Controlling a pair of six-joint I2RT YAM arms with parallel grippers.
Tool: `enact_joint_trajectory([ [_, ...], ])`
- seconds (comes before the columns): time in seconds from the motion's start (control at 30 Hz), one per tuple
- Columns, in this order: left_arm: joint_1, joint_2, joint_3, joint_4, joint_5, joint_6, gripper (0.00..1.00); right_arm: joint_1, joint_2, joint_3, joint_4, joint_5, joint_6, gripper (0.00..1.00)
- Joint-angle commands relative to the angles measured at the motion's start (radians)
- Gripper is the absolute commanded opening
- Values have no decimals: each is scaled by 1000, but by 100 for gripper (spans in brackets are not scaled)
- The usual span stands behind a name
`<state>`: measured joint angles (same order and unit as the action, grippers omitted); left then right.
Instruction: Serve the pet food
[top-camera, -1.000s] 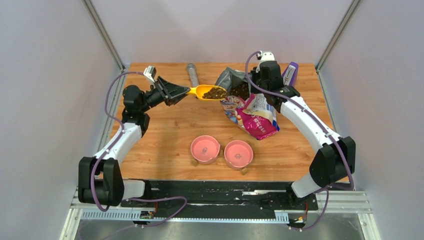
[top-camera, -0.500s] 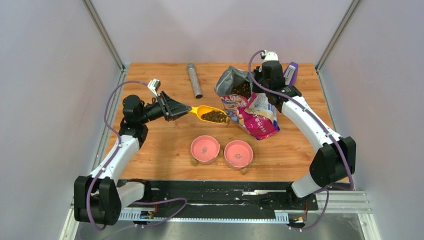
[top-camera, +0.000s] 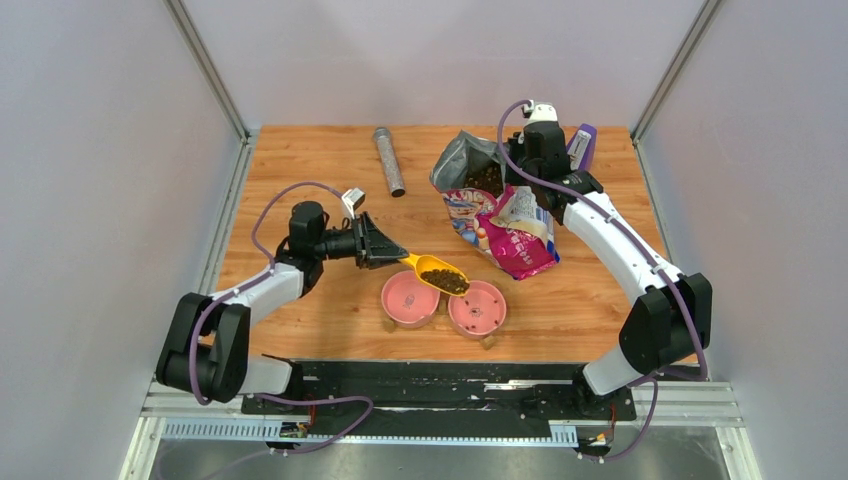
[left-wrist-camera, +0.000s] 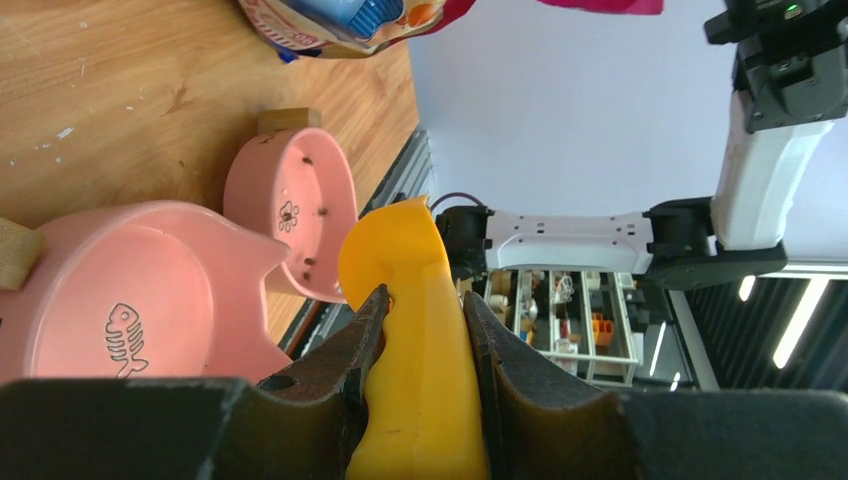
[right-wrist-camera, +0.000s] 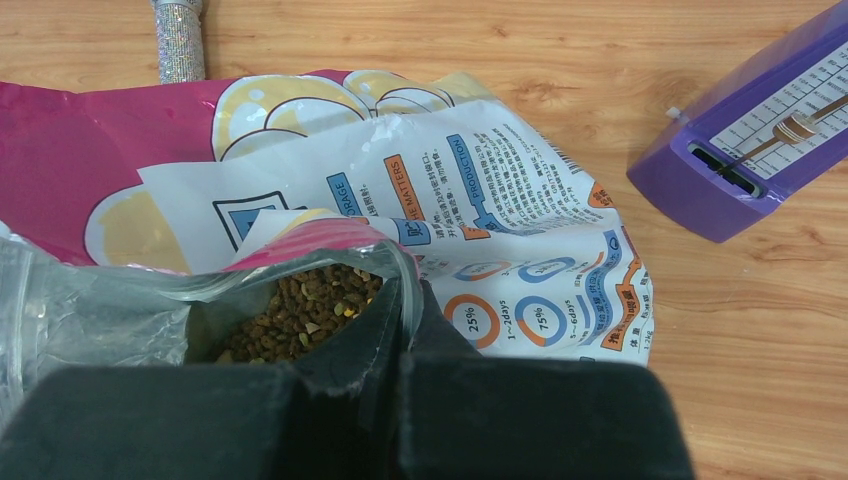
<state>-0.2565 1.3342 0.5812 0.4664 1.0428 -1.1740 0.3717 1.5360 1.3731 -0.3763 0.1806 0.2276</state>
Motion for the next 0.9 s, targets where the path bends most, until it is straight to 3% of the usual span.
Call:
enact_joint_trajectory([
  [0.0,-32,27,61,25,23,82,0,-11,-7,-22,-18,44,3,0],
  [0.4,-90,107,99,-130,-44,240,0,-11,-26,-37,-18,31,9,0],
  [0.87,-184,54,223,-427,-287,412,0,-11,-59,-37,-37,29,12,0],
])
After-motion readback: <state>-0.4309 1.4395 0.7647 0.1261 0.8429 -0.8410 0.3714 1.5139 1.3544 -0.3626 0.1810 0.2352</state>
